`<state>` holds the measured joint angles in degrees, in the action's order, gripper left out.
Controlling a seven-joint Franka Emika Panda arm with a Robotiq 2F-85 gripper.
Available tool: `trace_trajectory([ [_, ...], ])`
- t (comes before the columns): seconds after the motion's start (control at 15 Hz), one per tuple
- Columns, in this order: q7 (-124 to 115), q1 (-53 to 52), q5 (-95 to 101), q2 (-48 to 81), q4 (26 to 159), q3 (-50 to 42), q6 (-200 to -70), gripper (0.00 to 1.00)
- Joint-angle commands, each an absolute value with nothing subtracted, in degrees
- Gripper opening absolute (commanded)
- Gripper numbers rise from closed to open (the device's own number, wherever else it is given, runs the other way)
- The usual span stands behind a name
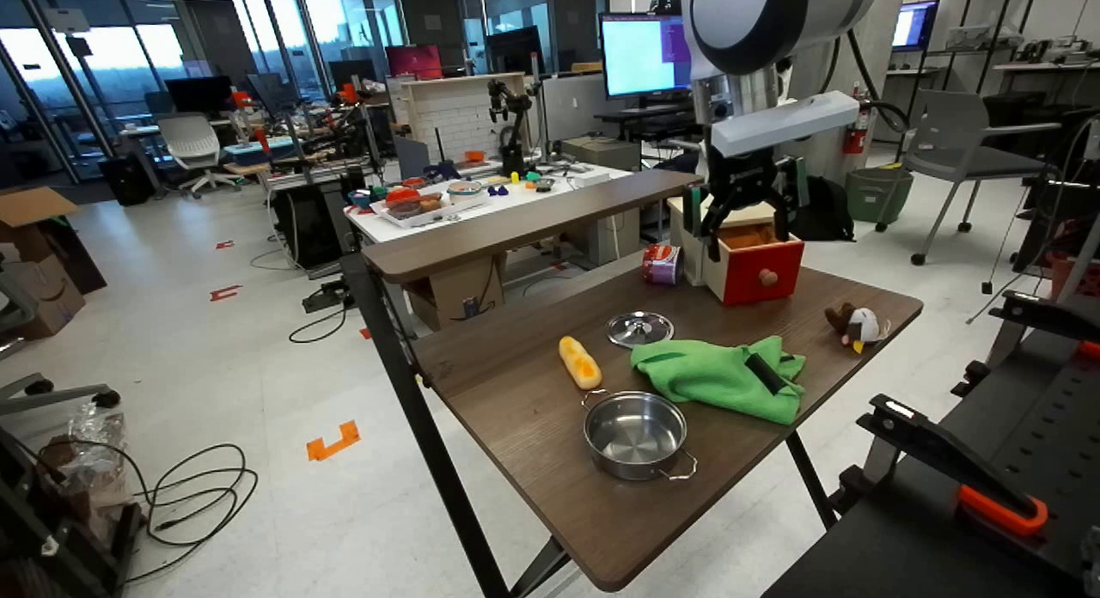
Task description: Open the drawer and pot a lid on the drawer
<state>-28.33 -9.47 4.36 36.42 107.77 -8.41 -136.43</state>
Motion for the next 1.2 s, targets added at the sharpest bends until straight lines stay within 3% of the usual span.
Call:
trace_trajectory([
  [0.0, -31.6, -10.6, 6.3, 37.7, 107.2, -10.0, -140.4, 1.00],
  [0.47, -37.7, -13.7, 5.8, 43.6, 104.5, -10.9, -154.9, 1.00],
  [1.13, -36.2, -17.7, 4.8, 48.4, 99.8, -9.9, -155.7, 1.00],
])
